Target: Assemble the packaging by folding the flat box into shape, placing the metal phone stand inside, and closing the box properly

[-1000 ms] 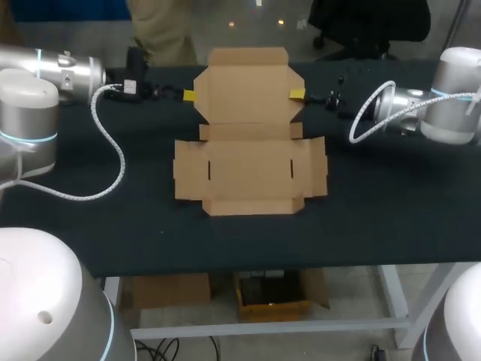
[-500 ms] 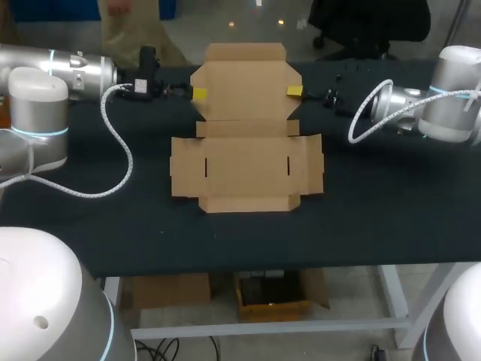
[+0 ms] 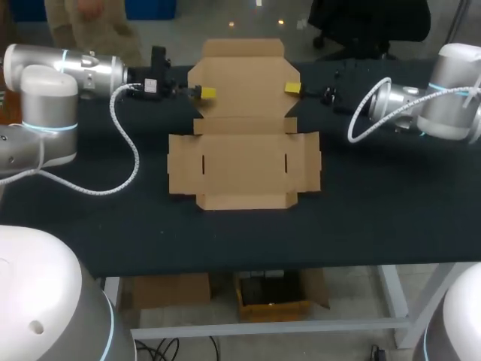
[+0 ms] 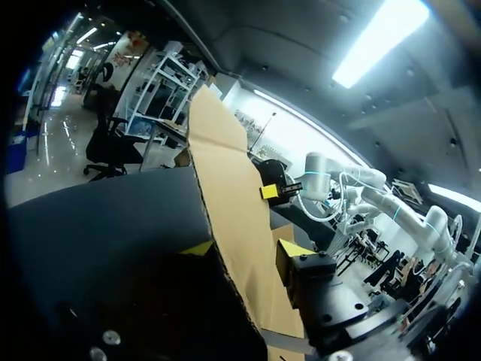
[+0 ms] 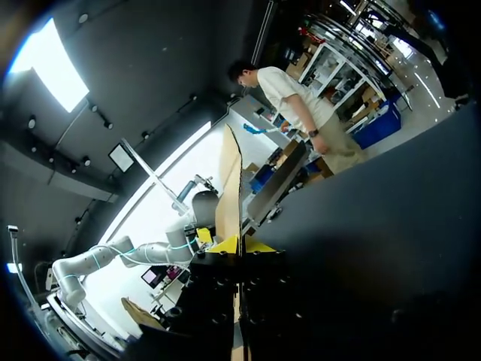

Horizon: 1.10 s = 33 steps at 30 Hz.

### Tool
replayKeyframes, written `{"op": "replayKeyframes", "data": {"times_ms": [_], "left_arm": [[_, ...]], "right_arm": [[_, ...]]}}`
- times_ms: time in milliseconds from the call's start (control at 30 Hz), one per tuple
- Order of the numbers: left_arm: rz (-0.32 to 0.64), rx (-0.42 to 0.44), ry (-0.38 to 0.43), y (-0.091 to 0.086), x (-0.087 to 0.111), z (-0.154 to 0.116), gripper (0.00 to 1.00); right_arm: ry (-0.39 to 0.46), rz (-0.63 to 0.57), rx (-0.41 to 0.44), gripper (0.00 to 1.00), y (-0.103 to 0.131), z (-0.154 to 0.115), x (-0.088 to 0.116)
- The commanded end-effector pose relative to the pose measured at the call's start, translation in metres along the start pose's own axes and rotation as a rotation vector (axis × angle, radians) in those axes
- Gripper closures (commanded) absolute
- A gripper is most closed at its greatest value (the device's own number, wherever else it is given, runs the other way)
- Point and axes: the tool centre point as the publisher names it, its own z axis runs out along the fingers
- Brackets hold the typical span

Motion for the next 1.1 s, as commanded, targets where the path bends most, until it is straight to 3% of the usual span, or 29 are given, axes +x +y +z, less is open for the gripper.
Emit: {"op": "replayKeyframes", "data": {"times_ms": [33, 633, 967, 1100], "left_arm": [[0.001, -0.005, 0.031, -0.001, -0.004, 0.005, 0.52], [0.017, -0.013, 0.072, -0.004, 0.002, 0.02, 0.62], [0.022, -0.007, 0.078, -0.005, 0.003, 0.019, 0.75], [0.022, -0.005, 0.081, -0.005, 0.003, 0.019, 0.84]], "right_arm": [[0.017, -0.004, 0.003, 1.0, 0.003, 0.003, -0.004], [0.034, -0.027, 0.002, 1.0, 0.009, 0.01, 0.0], [0.036, -0.034, 0.001, 1.0, 0.009, 0.011, 0.004], [0.037, -0.037, -0.002, 1.0, 0.009, 0.01, 0.004]]}}
